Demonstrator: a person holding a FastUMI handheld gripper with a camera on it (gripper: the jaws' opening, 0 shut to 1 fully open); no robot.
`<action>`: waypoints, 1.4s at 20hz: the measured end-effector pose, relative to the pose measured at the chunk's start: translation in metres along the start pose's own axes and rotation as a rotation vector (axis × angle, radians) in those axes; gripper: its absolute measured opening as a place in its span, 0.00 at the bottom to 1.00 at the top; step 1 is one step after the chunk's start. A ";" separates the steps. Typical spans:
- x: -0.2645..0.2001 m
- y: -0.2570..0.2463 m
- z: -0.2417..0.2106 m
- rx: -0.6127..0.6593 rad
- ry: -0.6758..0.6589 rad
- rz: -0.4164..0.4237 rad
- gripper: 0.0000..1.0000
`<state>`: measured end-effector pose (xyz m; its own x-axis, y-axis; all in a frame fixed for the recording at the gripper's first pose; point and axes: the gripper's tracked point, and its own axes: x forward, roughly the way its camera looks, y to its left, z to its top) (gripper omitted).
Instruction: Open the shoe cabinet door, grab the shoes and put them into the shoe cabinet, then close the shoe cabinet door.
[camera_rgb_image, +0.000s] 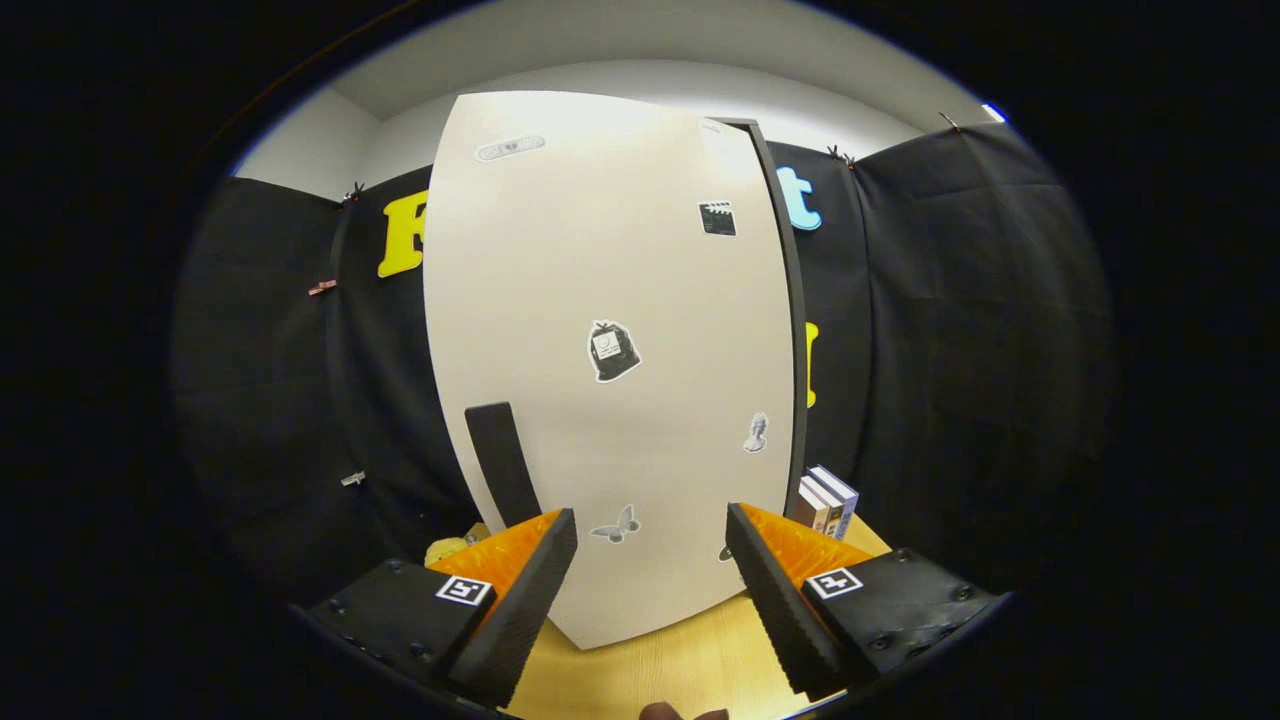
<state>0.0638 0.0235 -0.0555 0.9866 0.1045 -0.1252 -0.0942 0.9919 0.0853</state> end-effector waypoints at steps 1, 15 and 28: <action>0.003 0.000 0.004 0.001 -0.004 -0.005 0.98; 0.009 0.005 0.016 -0.001 -0.039 -0.003 0.98; -0.006 0.001 0.020 0.001 -0.056 -0.008 0.98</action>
<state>0.0603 0.0227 -0.0353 0.9933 0.0924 -0.0701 -0.0863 0.9926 0.0850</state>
